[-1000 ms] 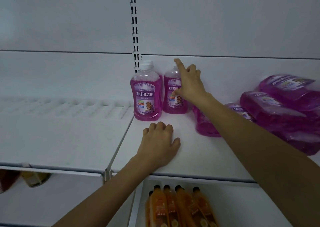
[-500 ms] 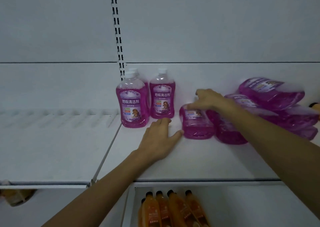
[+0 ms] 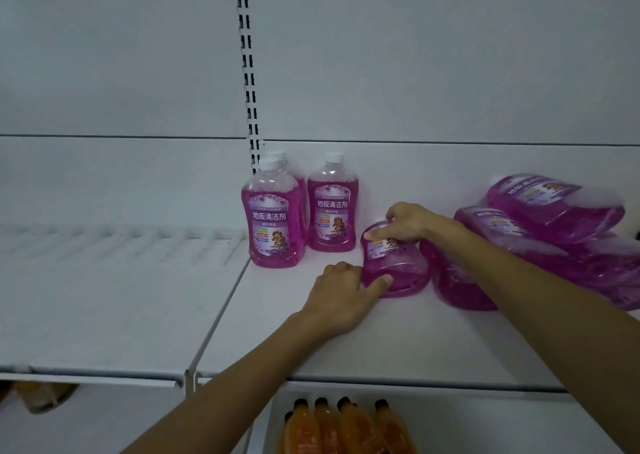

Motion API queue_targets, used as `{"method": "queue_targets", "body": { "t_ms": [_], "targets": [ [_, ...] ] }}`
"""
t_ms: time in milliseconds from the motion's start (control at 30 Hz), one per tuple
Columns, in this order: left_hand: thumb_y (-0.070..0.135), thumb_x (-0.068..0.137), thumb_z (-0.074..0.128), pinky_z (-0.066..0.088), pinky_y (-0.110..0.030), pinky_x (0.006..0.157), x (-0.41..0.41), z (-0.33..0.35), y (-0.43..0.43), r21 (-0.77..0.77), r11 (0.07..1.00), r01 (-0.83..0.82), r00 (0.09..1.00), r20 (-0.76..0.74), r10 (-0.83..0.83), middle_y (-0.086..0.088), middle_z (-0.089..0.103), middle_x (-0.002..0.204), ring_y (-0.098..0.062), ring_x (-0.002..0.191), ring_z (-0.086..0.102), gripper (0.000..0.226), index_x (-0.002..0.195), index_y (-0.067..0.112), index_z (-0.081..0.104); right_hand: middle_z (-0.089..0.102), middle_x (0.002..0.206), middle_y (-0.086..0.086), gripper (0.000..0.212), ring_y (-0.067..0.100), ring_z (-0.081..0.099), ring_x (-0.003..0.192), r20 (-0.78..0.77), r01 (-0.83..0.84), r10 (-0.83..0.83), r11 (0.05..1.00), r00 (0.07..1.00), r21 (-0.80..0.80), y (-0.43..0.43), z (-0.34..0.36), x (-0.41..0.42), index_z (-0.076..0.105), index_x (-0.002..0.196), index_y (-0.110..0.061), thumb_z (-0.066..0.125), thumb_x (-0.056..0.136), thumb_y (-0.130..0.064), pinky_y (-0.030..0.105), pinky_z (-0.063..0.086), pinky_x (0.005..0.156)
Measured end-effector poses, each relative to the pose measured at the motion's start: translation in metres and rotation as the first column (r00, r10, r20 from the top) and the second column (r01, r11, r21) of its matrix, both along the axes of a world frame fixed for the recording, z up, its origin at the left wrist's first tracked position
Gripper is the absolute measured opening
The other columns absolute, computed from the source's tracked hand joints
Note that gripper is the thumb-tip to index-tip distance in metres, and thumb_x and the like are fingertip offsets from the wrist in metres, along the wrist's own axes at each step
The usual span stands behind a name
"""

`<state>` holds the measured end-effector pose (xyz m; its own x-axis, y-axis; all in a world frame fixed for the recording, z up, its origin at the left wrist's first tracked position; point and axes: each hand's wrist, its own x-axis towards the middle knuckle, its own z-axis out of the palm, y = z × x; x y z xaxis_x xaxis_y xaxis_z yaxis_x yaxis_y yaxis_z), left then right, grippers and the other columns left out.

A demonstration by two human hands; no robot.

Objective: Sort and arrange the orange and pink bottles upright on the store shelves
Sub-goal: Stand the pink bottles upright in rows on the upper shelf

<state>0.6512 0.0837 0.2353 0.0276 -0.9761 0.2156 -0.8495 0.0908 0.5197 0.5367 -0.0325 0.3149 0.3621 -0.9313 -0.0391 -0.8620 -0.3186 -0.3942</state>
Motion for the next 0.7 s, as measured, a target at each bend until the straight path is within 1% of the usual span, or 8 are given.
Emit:
{"method": "queue_targets", "body": {
  "t_ms": [67,133,233,300,367,467,600,700],
  "targets": [
    [0.06,0.088,0.041,0.047,-0.036,0.083,0.001,0.0,-0.002,0.023,1.0,0.021,0.997,-0.072,-0.02,-0.01,0.062,0.101,-0.026,0.094,0.055,0.051,0.1,0.013,0.059,0.059,0.122,0.017,0.074,0.03,0.057,0.111,0.056,0.019,-0.017,0.998,0.998,-0.053,0.009,0.002,-0.002,0.054,0.122,0.003,0.074,0.073,-0.05,0.038,0.047,0.094],
    [0.067,0.08,0.043,0.049,-0.038,0.089,-0.002,0.007,-0.001,0.081,0.995,0.062,0.972,-0.232,-0.041,-0.007,0.063,0.108,-0.024,0.098,0.058,0.064,0.114,0.014,0.056,0.062,0.119,0.017,0.071,0.029,0.06,0.106,0.126,0.027,-0.012,0.993,0.992,-0.113,0.019,0.007,-0.002,0.058,0.117,0.004,0.078,0.07,-0.046,0.038,0.049,0.092],
    [0.067,0.071,0.054,0.048,-0.041,0.097,-0.008,0.014,0.003,0.088,0.991,0.102,0.911,-0.408,-0.057,0.0,0.059,0.123,-0.021,0.109,0.058,0.076,0.131,0.022,0.04,0.065,0.115,0.014,0.067,0.022,0.061,0.093,0.223,0.027,0.022,0.977,0.975,-0.211,0.034,0.017,-0.001,0.059,0.117,0.001,0.082,0.068,-0.039,0.03,0.05,0.081],
    [0.06,0.07,0.066,0.048,-0.036,0.096,-0.007,0.014,0.005,0.047,0.991,0.128,0.883,-0.461,-0.092,0.005,0.058,0.122,-0.017,0.109,0.058,0.083,0.137,0.027,0.029,0.061,0.122,0.011,0.074,0.02,0.058,0.1,0.279,0.033,0.049,0.958,0.959,-0.284,0.042,0.019,-0.004,0.055,0.126,-0.004,0.083,0.066,-0.038,0.024,0.044,0.081],
    [0.047,0.072,0.074,0.05,-0.028,0.09,-0.003,0.014,0.007,0.008,0.985,0.171,0.871,-0.469,-0.147,0.009,0.057,0.116,-0.012,0.103,0.059,0.085,0.138,0.029,0.024,0.057,0.127,0.008,0.081,0.02,0.056,0.108,0.344,0.056,0.071,0.936,0.936,-0.347,0.049,0.016,-0.01,0.051,0.132,-0.009,0.084,0.064,-0.038,0.022,0.04,0.084],
    [0.031,0.07,0.08,0.049,-0.021,0.087,0.004,0.015,0.01,-0.065,0.975,0.211,0.859,-0.463,-0.217,0.014,0.056,0.108,-0.007,0.098,0.059,0.088,0.134,0.035,0.02,0.051,0.121,0.006,0.083,0.017,0.051,0.107,0.419,0.067,0.106,0.924,0.902,-0.377,0.052,0.014,-0.021,0.052,0.132,-0.015,0.086,0.06,-0.04,0.023,0.039,0.087],
    [0.022,0.065,0.084,0.046,-0.015,0.085,0.01,0.012,0.012,-0.13,0.975,0.182,0.896,-0.387,-0.219,0.012,0.054,0.114,-0.006,0.101,0.055,0.081,0.13,0.023,0.035,0.054,0.118,0.001,0.082,0.015,0.06,0.104,0.476,-0.146,0.262,0.953,0.84,-0.267,0.06,0.017,-0.024,0.046,0.127,-0.026,0.089,0.057,-0.031,0.035,0.052,0.091],
    [0.028,0.066,0.083,0.048,-0.028,0.095,0.018,0.005,0.015,-0.151,0.978,0.146,0.93,-0.315,-0.188,0.005,0.053,0.125,-0.01,0.11,0.054,0.08,0.13,0.024,0.035,0.057,0.121,-0.007,0.097,0.004,0.064,0.095,0.443,-0.266,0.341,0.938,0.829,-0.223,0.069,0.014,-0.021,0.028,0.137,-0.034,0.087,0.062,-0.019,0.02,0.054,0.08]
  ]
}}
